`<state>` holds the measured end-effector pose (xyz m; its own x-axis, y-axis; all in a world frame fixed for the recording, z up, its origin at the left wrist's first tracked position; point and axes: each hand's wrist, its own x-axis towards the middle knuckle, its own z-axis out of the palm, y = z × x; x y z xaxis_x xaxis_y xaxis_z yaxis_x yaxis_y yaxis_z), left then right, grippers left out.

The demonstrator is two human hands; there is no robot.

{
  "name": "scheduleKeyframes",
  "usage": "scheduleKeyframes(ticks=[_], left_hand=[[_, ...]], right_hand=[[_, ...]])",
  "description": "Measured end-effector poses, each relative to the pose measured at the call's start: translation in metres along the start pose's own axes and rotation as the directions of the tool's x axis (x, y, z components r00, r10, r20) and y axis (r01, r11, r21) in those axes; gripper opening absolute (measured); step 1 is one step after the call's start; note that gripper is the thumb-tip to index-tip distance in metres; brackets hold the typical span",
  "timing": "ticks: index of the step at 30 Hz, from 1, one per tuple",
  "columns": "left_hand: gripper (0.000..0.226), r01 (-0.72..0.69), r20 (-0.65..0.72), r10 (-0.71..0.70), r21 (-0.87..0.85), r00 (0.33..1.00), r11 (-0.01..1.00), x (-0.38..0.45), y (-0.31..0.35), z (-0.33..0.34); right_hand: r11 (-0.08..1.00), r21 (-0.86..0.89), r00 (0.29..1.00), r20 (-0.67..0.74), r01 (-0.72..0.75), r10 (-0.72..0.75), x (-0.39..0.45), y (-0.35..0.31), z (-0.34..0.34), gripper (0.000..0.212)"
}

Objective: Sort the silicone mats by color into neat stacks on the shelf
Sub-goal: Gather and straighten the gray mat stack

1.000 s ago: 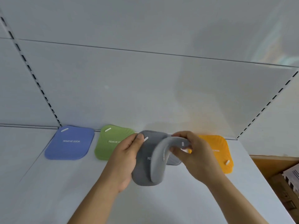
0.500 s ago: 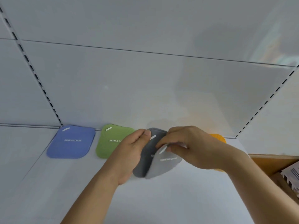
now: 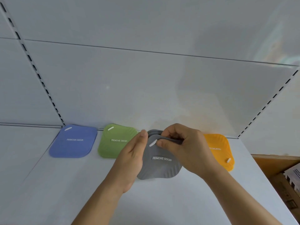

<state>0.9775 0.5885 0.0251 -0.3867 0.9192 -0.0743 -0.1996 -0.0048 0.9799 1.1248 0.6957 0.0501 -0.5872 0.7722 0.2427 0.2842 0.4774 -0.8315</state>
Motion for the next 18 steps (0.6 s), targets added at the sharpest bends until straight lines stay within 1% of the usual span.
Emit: scheduleKeyframes(ticks=[1,3,6,7,8,9,11,12,13,16,18], left_hand=[[0.031,-0.039,0.028,0.038,0.044,0.999,0.998,-0.002,0.001,0.002],[0.027,-0.12,0.054,0.113,0.156,0.992,0.98,-0.002,0.001,0.004],[0.023,-0.193,0.011,0.196,0.239,0.981,0.952,0.0,-0.003,0.002],[0.023,-0.208,-0.006,0.217,0.257,0.976,0.944,0.001,-0.005,0.0],[0.022,-0.213,-0.026,0.228,0.274,0.973,0.938,0.001,-0.005,-0.002],[0.021,-0.217,-0.044,0.238,0.281,0.97,0.935,0.001,-0.005,-0.005],[0.027,-0.214,-0.068,0.241,0.276,0.968,0.937,0.002,-0.004,-0.013],[0.031,-0.201,-0.083,0.23,0.265,0.97,0.943,0.003,-0.004,-0.018],[0.033,-0.191,-0.097,0.221,0.253,0.97,0.948,0.004,-0.005,-0.022],[0.028,-0.175,-0.148,0.205,0.194,0.967,0.965,0.007,-0.008,-0.032],[0.027,-0.168,-0.182,0.2,0.174,0.963,0.97,0.009,-0.01,-0.036]], right_hand=[[0.999,-0.024,1.0,-0.009,0.028,-0.028,0.001,0.0,0.0,0.015],[0.984,-0.121,0.99,-0.043,0.127,-0.133,0.003,0.002,0.002,0.015],[0.945,-0.207,0.956,-0.097,0.252,-0.276,0.003,0.011,0.002,0.014],[0.932,-0.248,0.945,-0.123,0.265,-0.302,0.003,0.018,-0.001,0.013],[0.924,-0.296,0.941,-0.158,0.244,-0.299,0.004,0.028,-0.005,0.012],[0.922,-0.34,0.945,-0.197,0.184,-0.261,0.006,0.039,-0.011,0.013],[0.893,-0.45,0.967,-0.227,0.0,-0.114,0.012,0.064,-0.022,0.018],[0.851,-0.52,0.978,-0.202,-0.07,-0.043,0.015,0.075,-0.025,0.022],[0.804,-0.588,0.987,-0.158,-0.093,-0.001,0.017,0.084,-0.027,0.025],[0.687,-0.726,1.0,0.013,-0.01,0.028,0.025,0.098,-0.022,0.034],[0.615,-0.789,0.987,0.113,0.02,0.113,0.032,0.102,-0.01,0.042]])
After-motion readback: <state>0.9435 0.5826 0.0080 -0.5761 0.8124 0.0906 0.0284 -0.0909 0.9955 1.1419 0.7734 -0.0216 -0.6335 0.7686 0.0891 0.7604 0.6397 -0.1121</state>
